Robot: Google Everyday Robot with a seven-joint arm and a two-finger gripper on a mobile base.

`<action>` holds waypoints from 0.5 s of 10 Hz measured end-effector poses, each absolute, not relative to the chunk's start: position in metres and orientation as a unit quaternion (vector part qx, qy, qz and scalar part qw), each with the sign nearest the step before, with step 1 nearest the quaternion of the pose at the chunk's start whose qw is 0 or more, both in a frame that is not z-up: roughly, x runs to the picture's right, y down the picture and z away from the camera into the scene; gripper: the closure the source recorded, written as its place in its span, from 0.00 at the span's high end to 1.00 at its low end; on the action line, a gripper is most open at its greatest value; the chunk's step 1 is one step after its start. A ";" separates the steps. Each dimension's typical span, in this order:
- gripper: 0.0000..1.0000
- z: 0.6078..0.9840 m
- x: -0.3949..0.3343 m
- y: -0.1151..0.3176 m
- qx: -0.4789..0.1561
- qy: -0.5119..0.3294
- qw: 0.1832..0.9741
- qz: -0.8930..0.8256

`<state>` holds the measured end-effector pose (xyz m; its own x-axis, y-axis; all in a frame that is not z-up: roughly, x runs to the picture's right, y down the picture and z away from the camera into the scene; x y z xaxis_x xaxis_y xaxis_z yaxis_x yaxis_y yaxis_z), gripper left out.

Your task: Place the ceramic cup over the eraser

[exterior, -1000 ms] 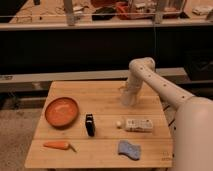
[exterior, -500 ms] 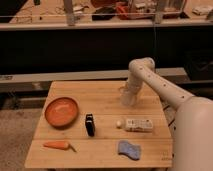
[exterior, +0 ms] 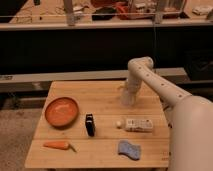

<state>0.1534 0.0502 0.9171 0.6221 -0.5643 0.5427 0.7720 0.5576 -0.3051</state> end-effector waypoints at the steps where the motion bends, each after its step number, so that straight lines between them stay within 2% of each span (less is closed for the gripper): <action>1: 0.77 0.917 0.154 0.047 -0.264 -0.194 0.861 -0.390; 5: 0.77 0.916 0.157 0.044 -0.267 -0.193 0.860 -0.390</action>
<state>0.1567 0.0445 0.9157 0.6209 -0.5680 0.5402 0.7741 0.5529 -0.3083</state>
